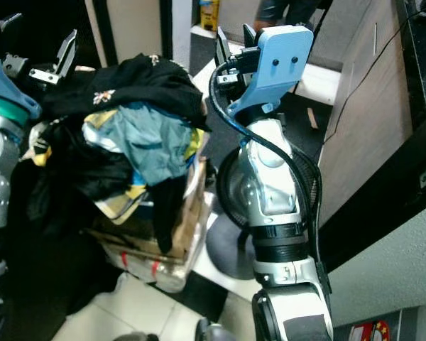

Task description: Clothes washing

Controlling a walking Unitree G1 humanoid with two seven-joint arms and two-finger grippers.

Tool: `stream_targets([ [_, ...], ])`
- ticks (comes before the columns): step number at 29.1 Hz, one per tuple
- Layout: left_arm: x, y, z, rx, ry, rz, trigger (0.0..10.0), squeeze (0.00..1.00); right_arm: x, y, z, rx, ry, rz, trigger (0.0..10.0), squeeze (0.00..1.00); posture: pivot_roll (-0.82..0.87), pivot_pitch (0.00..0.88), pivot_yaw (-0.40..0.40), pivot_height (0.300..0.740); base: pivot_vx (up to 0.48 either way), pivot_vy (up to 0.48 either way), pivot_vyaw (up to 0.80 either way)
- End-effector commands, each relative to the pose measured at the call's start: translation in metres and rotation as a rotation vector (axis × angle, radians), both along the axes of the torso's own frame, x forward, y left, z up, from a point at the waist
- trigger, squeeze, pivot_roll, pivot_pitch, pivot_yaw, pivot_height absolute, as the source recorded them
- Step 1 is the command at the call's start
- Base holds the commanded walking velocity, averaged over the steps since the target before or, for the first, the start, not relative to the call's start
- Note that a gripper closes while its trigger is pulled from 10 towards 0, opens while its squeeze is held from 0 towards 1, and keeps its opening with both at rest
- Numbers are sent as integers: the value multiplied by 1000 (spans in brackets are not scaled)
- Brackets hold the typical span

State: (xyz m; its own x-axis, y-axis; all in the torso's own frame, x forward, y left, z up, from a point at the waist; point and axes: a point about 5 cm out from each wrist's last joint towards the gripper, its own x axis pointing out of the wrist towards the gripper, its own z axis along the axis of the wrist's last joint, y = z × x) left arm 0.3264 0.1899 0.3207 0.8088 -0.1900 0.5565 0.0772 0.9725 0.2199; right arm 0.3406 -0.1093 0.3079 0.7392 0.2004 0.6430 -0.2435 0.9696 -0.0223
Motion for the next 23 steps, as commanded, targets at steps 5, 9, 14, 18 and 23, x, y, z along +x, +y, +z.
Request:
stream_targets([
  [5,-1,-2,-2,6,-1,-10,10000,0,-2,0,-1,-3,-4,9,10000,0,67,49,19,740,0,0,0],
  [9,-1,-2,-2,6,1,-9,10000,0,-2,1,-1,-5,-4,13,10000,0,67,49,19,740,0,0,0],
  [14,-1,-3,-5,11,9,-8,10000,0,-3,4,-3,-33,-5,28,10000,0,67,49,19,740,0,0,0],
  [18,5,-5,-29,17,151,-80,10000,0,-2,15,-14,-69,34,73,10000,0,70,59,13,740,0,0,0],
  [23,29,-24,-88,38,446,-139,10000,0,21,21,-82,-123,330,100,10000,0,90,90,-1,740,0,0,0],
])
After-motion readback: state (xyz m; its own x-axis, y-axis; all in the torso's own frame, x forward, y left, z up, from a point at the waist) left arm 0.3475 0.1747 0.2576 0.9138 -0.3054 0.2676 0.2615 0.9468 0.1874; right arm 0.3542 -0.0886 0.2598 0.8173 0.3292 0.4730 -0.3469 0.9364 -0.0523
